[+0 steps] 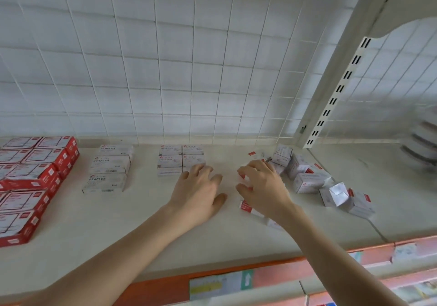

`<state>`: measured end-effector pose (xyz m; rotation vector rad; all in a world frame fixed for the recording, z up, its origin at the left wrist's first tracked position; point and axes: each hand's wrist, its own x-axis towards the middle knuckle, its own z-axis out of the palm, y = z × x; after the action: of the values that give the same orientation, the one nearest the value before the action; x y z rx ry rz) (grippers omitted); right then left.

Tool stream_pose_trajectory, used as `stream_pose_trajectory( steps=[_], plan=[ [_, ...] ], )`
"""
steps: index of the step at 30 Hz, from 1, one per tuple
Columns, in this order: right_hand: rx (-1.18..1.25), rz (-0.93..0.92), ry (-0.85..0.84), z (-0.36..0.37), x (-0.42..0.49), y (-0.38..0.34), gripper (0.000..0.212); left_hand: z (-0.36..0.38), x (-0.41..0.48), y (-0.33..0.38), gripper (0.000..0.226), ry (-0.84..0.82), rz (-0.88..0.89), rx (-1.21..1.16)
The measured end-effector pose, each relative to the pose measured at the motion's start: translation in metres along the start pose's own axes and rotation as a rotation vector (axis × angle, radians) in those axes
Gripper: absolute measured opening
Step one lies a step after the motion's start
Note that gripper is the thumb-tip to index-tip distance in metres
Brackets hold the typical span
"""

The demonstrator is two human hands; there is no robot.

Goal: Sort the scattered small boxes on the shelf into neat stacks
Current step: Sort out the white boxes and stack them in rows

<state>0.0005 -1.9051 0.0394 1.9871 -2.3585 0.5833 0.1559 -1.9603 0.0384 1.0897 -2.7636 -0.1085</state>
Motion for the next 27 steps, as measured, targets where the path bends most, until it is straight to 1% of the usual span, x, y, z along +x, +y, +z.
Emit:
stream_pose_trajectory(
  steps=[3,5,7,9,10,12,14,16,20,25,27],
  plan=[
    [0.009,0.084,0.054,-0.013,-0.02,0.02,0.041,0.004,0.002,0.017,0.05,-0.009,0.064,-0.02],
    [0.046,0.112,0.059,-0.019,-0.033,0.034,0.043,0.006,0.003,0.026,0.049,-0.013,0.109,-0.038],
    [0.116,0.147,0.032,-0.023,-0.045,0.042,0.037,0.008,0.004,0.036,0.051,-0.027,0.145,-0.075],
    [0.145,0.147,0.025,-0.024,-0.055,0.047,0.03,0.009,0.004,0.047,0.064,-0.034,0.185,-0.103],
    [0.146,0.138,0.036,-0.023,-0.059,0.048,0.027,0.01,0.003,0.052,0.063,-0.037,0.195,-0.106],
    [0.158,0.136,0.057,-0.022,-0.064,0.048,0.025,0.013,0.003,0.059,0.049,-0.04,0.21,-0.101],
    [0.185,0.128,0.057,-0.021,-0.069,0.046,0.03,0.014,0.002,0.064,0.046,-0.035,0.226,-0.111],
    [0.216,0.113,0.042,-0.019,-0.073,0.047,0.037,0.015,0.002,0.066,0.046,-0.037,0.23,-0.106],
    [0.222,0.073,0.026,-0.02,-0.079,0.051,0.044,0.016,0.002,0.068,0.05,-0.033,0.241,-0.098],
    [0.196,0.164,0.058,-0.031,-0.078,0.054,0.05,0.018,0.001,0.069,0.05,-0.023,0.247,-0.144],
    [0.205,0.193,0.066,-0.034,-0.078,0.056,0.048,0.018,-0.001,0.071,0.058,-0.019,0.254,-0.181]
  ],
)
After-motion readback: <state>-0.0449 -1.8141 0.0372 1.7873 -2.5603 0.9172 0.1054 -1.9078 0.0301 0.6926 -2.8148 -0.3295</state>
